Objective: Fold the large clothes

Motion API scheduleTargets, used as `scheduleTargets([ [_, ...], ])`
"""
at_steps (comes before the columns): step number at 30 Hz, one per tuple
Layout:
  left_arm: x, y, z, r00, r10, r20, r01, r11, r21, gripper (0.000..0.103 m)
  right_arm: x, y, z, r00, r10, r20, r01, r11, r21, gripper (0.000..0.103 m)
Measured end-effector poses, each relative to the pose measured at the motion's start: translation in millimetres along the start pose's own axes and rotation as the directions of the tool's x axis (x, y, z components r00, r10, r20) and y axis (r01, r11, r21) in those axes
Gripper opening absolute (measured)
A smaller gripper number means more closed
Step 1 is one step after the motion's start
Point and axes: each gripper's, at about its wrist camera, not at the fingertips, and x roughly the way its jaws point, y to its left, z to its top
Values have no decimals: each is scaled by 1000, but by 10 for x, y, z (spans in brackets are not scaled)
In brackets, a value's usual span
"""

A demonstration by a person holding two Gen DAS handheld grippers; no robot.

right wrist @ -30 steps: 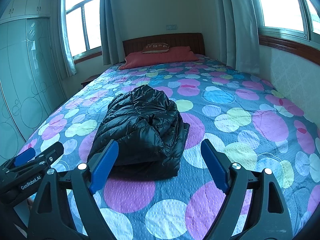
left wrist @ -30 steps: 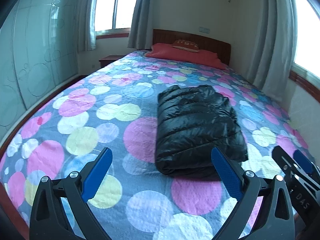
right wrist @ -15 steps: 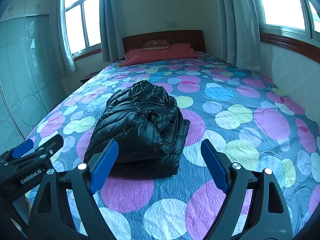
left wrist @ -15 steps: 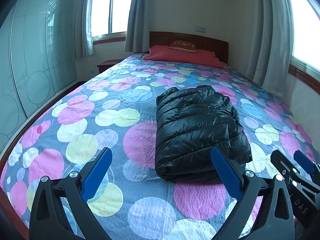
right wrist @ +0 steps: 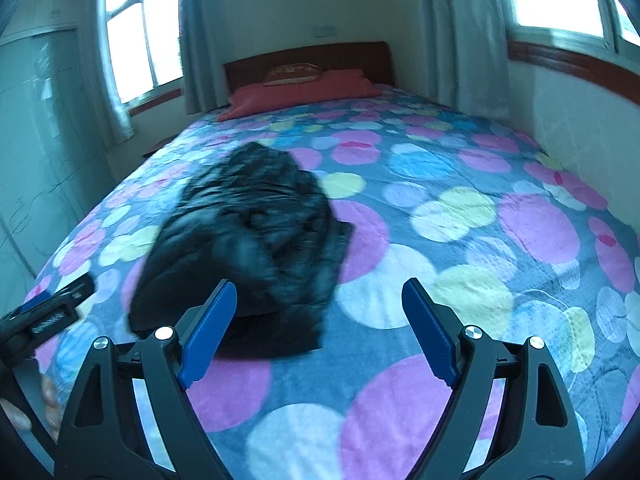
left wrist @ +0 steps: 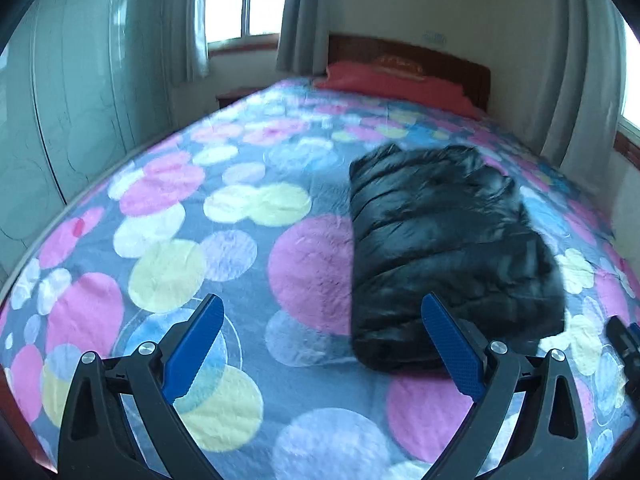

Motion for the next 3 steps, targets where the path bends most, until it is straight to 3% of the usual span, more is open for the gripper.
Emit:
scheduleTargets([
  [3,301,302,60,997,67,-38,-68,997,-31,99,142,-326,34,998,-57,-7,57,998,35,93],
])
